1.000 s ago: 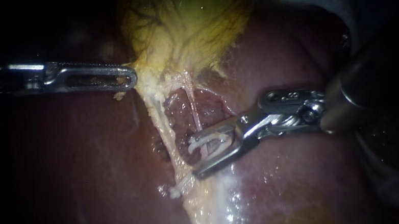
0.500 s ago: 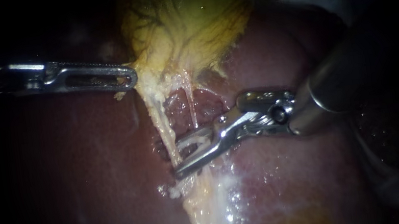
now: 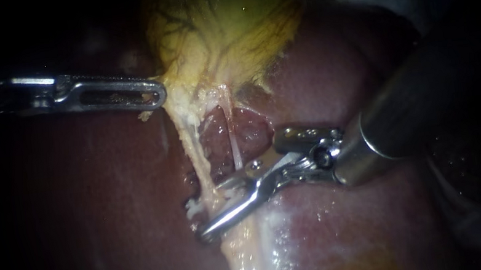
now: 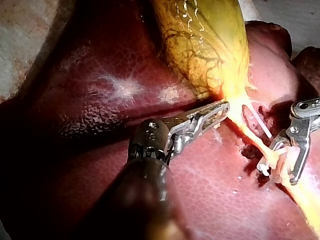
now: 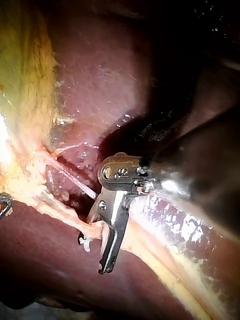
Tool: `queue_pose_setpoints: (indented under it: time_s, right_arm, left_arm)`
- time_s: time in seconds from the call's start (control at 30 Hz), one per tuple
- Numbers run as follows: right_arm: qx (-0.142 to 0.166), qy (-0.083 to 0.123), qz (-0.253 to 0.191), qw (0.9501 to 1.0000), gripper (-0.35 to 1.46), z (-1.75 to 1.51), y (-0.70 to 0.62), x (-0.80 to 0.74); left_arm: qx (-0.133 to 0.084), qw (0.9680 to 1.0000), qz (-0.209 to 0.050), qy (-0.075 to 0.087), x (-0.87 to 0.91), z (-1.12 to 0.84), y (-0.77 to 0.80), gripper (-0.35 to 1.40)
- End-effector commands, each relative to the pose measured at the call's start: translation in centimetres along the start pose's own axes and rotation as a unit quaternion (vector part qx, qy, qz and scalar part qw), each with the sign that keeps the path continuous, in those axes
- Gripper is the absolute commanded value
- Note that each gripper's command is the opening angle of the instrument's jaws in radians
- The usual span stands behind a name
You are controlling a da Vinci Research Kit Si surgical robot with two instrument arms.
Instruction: Clipping second clip left tube
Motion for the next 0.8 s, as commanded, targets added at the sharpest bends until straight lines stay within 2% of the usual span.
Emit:
queue_pose_setpoints:
  time_s: [0.03, 0.17, 0.3, 0.4, 0.47, 0.5, 0.8]
  right_arm:
    - [0.0, 0.0, 0.0, 1.0, 0.44, 0.01, 0.01, 0.01]
    - [-0.001, 0.001, 0.0, 1.0, 0.3, 0.0, 0.04, 0.05]
    - [-0.003, 0.003, 0.0, 1.0, 0.04, -0.03, 0.05, 0.06]
    - [-0.007, 0.007, 0.001, 1.0, -0.08, -0.03, 0.05, 0.05]
    - [-0.014, 0.014, 0.001, 0.9998, -0.3, -0.02, 0.05, 0.05]
    - [-0.015, 0.014, 0.001, 0.9998, -0.35, -0.03, 0.05, 0.05]
    - [-0.026, 0.004, -0.001, 0.9997, -0.35, -0.03, 0.05, 0.02]
  left_arm:
    - [0.0, 1.0, 0.0, 0.0, 0.0, 0.0, 0.0, -0.35]
    - [0.0, 1.0, 0.0, 0.0, 0.0, 0.0, 0.0, -0.35]
    - [0.0, 1.0, 0.0, 0.0, 0.0, 0.0, 0.0, -0.35]
    - [0.0, 1.0, 0.0, 0.0, 0.0, 0.0, 0.0, -0.35]
    - [0.0, 1.0, 0.0, 0.0, 0.0, 0.0, 0.0, -0.35]
    - [0.0, 1.0, 0.0, 0.0, 0.0, 0.0, 0.0, -0.35]
    - [0.0, 1.0, 0.0, 0.0, 0.0, -0.01, 0.0, -0.35]
